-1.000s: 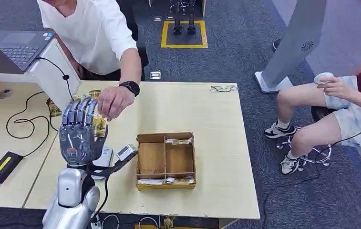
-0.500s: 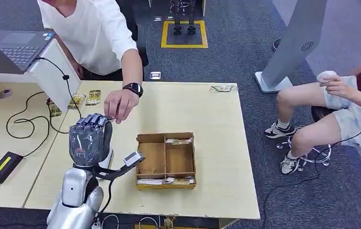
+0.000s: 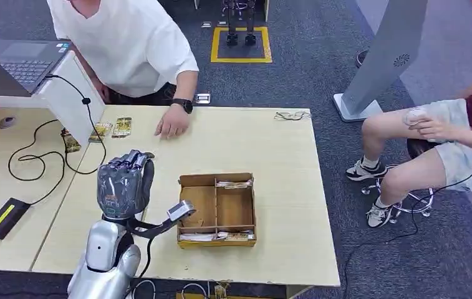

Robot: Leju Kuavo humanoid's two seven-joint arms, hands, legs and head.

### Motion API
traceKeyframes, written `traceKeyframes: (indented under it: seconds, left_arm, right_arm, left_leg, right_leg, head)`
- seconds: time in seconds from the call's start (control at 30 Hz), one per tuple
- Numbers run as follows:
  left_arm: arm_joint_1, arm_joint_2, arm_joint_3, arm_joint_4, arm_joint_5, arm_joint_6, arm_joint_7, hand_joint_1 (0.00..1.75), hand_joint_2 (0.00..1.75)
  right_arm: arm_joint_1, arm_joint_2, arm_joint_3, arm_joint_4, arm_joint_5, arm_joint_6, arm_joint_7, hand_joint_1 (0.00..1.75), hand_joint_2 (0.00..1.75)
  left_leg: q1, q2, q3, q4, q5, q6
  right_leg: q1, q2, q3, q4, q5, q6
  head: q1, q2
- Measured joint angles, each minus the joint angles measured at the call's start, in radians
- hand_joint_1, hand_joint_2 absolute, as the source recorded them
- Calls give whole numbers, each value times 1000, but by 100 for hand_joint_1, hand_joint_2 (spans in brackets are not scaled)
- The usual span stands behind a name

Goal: Pass the card to the sensor for recognition and then transmit it.

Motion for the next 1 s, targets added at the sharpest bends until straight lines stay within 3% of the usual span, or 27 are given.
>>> traceKeyframes:
  seconds: [0.23, 0.33, 0.53, 0.7, 1.0]
  left_arm:
    - [1, 2, 0, 11, -8, 0, 18, 175, 175]
    - [0, 11, 0, 38, -38, 0, 82, 175, 175]
    - [-32, 53, -1, 216, -55, -4, 219, 175, 175]
    - [-49, 76, -21, 343, -56, -77, 284, 175, 175]
    - [-69, 97, -49, 459, -57, -133, 314, 175, 175]
  right_arm:
    - [0, 0, 0, 0, 2, 0, 8, 0, 175]
    - [-1, 0, 0, 1, 5, 1, 18, 0, 175]
    - [-1, -5, 7, 3, 18, 7, 14, 0, 175]
    - [-1, -8, 10, 3, 18, 8, 18, 0, 175]
    - [0, -10, 16, 3, 20, 8, 29, 0, 175]
  left_leg:
    - [0, 0, 0, 0, 0, 0]
    - [0, 0, 0, 0, 0, 0]
    - [0, 0, 0, 0, 0, 0]
    - [0, 0, 0, 0, 0, 0]
    - [0, 0, 0, 0, 0, 0]
  right_leg:
    - [0, 0, 0, 0, 0, 0]
    - [0, 0, 0, 0, 0, 0]
    - [0, 0, 0, 0, 0, 0]
    - [0, 0, 0, 0, 0, 0]
    - [0, 0, 0, 0, 0, 0]
  head:
    - [0, 0]
    - [0, 0]
    - [0, 0]
    - [0, 0]
    - [0, 0]
